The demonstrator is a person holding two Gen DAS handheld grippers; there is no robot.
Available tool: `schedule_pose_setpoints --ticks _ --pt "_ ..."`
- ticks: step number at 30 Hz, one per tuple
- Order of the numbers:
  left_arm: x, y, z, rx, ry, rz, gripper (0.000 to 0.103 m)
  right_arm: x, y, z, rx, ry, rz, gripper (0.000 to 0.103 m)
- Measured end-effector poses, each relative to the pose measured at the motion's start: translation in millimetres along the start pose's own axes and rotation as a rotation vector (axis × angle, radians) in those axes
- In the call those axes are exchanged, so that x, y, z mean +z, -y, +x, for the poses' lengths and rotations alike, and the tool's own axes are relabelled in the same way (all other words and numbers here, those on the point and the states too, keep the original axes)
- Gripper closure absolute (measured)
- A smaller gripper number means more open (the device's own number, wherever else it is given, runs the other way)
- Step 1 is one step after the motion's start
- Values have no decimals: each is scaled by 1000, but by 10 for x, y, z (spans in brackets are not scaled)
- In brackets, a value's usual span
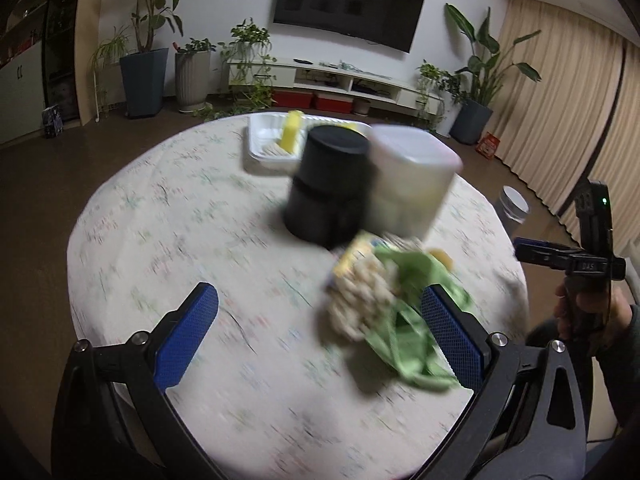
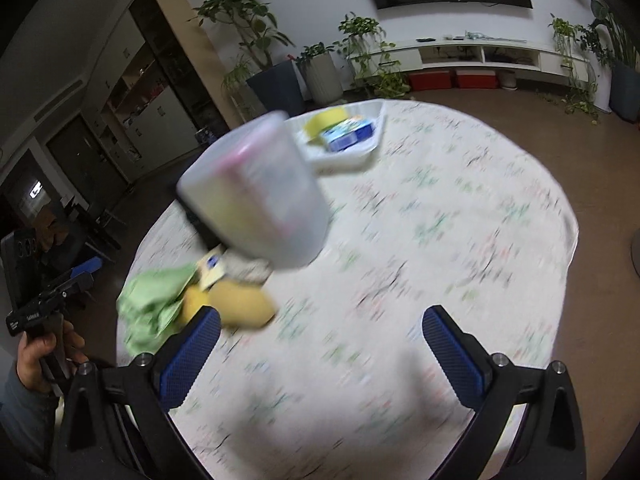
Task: Organize soft objects
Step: 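Return both tools to the table near the green scrunchie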
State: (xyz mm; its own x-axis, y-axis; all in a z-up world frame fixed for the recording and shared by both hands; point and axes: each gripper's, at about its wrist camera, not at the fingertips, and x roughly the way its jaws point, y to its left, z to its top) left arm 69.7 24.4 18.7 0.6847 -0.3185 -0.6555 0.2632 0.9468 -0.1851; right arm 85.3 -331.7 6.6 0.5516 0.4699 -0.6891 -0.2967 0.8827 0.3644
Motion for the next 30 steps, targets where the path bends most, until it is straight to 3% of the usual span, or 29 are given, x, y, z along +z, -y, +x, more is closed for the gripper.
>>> schedule_pose_setpoints --ticks 11,21,30 --pt "-509 609 -13 -71 -33 56 0 -554 -611 -15 17 -35 -89 0" --pt "-571 840 104 -84 -28 88 0 -867 -795 -143 -6 -32 -140 0" --pt "-487 821 342 -59 -27 53 0 -850 -813 -127 -17 -31 -152 0"
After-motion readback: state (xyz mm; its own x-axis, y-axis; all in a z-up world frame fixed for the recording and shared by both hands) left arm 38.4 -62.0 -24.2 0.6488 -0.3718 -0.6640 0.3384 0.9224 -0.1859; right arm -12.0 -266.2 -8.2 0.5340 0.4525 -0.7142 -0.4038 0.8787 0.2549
